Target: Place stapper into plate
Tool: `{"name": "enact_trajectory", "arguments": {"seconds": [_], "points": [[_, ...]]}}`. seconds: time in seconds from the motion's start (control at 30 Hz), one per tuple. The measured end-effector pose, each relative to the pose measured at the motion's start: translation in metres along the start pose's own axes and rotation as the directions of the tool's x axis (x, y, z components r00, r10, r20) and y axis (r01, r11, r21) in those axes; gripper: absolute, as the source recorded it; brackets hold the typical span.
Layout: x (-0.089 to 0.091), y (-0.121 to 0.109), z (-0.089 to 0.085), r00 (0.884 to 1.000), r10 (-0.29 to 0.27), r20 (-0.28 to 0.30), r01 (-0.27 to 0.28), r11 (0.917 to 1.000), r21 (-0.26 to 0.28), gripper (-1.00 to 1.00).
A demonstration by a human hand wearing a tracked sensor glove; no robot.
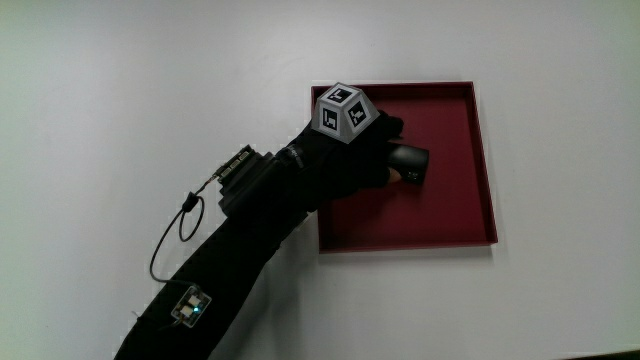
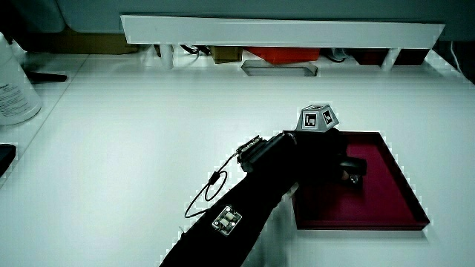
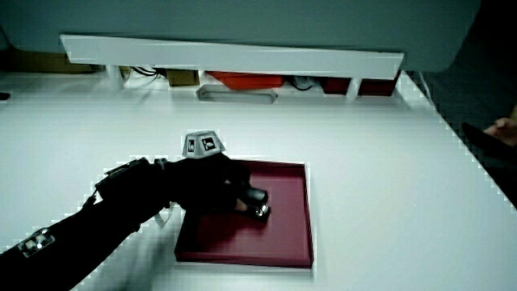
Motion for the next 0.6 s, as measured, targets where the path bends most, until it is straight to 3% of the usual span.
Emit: {"name": "enact_trajectory", "arguments": {"seconds": [0.07,0.17,0.2,0.27,0.3,0.37,0.4,0.43,0.5,0.53,0.57,0.6], "points": [[-0.002,-0.005,0.002,1.000,-0.009,0.021,0.009,0.9998,0.015,-0.50],[0.007,-0.023,0.015,1.000,-0.009,-0.021,0.010,0.9986,0.051,-0.75],[0.004,-0.025,0.014,0.999,-0.039,-0.003,0.040,0.9966,0.073,-0.83],[0.008,-0.041,0.022,0.999,-0.041,-0.009,0.041,0.9956,0.084,-1.00],[0.007,-0.046,0.023,0.998,-0.068,-0.014,0.069,0.9923,0.102,-1.00],[0.006,-0.059,0.028,0.998,-0.069,-0.004,0.070,0.9930,0.095,-1.00],[0.000,-0.062,0.024,0.996,-0.058,0.066,0.053,0.9952,0.082,-1.00],[-0.002,-0.068,0.026,0.995,-0.066,0.080,0.060,0.9953,0.077,-1.00],[-0.002,-0.085,0.033,0.993,-0.031,0.114,0.027,0.9990,0.037,-1.00],[0.010,-0.098,0.047,0.995,-0.099,0.005,0.098,0.9904,0.097,-1.00],[0.013,-0.106,0.051,0.999,-0.054,0.006,0.054,0.9963,0.067,-1.00],[0.010,-0.110,0.050,0.997,-0.065,0.027,0.063,0.9952,0.074,-1.00]]}}
